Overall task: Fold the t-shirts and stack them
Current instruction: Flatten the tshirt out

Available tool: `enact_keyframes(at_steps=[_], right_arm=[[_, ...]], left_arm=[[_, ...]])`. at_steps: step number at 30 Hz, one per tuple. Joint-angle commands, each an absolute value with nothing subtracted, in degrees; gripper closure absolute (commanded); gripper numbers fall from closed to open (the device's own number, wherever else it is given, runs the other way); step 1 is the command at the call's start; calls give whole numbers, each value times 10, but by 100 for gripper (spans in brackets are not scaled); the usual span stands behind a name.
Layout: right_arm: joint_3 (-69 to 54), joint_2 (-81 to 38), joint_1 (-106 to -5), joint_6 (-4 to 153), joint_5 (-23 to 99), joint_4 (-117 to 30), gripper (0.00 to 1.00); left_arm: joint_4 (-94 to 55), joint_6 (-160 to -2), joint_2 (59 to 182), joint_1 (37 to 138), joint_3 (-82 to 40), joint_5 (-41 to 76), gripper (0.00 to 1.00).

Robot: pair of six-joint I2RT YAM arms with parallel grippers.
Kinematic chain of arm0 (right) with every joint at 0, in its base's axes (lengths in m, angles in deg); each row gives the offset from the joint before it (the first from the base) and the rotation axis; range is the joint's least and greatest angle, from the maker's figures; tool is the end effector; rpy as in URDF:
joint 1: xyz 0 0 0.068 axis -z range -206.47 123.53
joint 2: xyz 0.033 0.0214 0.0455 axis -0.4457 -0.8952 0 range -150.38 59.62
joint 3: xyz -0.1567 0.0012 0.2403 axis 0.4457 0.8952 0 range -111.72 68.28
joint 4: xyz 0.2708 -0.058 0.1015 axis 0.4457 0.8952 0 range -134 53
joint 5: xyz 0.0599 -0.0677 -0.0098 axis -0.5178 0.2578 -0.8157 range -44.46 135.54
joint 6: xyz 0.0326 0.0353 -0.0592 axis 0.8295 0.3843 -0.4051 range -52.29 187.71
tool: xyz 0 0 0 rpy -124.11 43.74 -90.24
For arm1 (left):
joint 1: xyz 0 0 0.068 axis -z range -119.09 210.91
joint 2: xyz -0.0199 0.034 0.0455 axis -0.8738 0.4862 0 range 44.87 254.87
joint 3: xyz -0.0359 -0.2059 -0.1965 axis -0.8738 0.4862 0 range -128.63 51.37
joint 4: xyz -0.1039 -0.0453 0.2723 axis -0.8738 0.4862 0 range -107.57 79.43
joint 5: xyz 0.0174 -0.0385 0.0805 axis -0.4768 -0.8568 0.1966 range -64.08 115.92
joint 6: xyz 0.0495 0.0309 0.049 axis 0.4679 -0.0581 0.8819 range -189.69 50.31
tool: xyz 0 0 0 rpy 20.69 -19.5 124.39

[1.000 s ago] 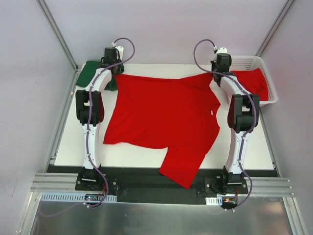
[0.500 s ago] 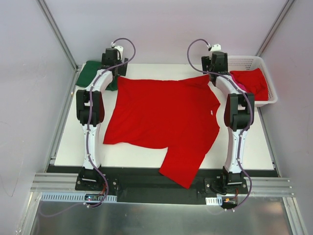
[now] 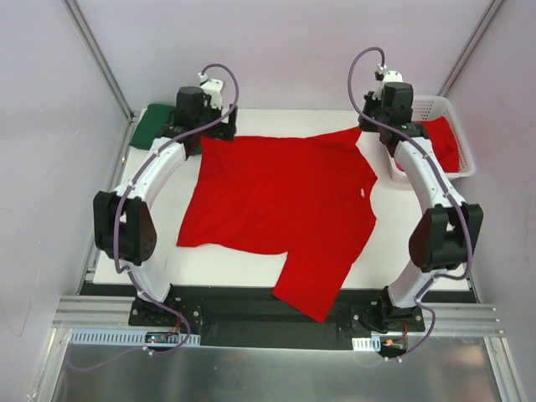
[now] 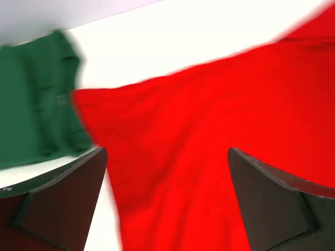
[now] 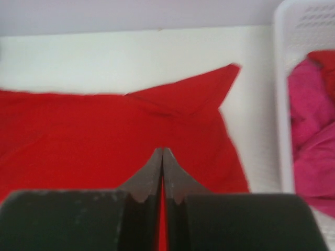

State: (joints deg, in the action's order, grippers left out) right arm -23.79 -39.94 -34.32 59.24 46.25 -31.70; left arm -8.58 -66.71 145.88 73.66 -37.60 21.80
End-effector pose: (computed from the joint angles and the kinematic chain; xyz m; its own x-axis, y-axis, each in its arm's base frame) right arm 0.4782 0.0651 0.3641 -0.3134 -0.1919 -0.9300 -0.1731 0.9745 -0.1427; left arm 0.4761 -0.1125 0.3374 -0.3347 0.1290 -0.9335 0.3034 0.9526 0.0228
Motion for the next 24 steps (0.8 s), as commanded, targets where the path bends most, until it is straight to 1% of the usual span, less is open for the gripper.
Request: enact_keyframes(at_steps=[1, 4, 7, 8, 14, 18, 24], right_arm=[[-172, -346, -361, 671, 338, -212, 99], [-118, -303, -392, 674, 317, -170, 99], [-71, -268, -419, 672, 320, -152, 99], [-37, -259, -425, 671, 322, -148, 99], [67, -191, -447, 704, 330, -142, 99], [95, -171, -473, 718, 331, -125, 99], [111, -192, -524, 718, 338, -101, 99]], left_arm=[[-78, -695, 1444, 768, -311, 110, 1], [-78, -715, 1465, 781, -295, 97, 1], [-76, -707, 1510, 785, -305, 97, 1], [-73, -702, 1521, 786, -311, 98, 1], [-20, -674, 1628, 786, -398, 126, 1], [11, -661, 1677, 786, -474, 144, 1], [34, -648, 1719, 785, -529, 165, 1]])
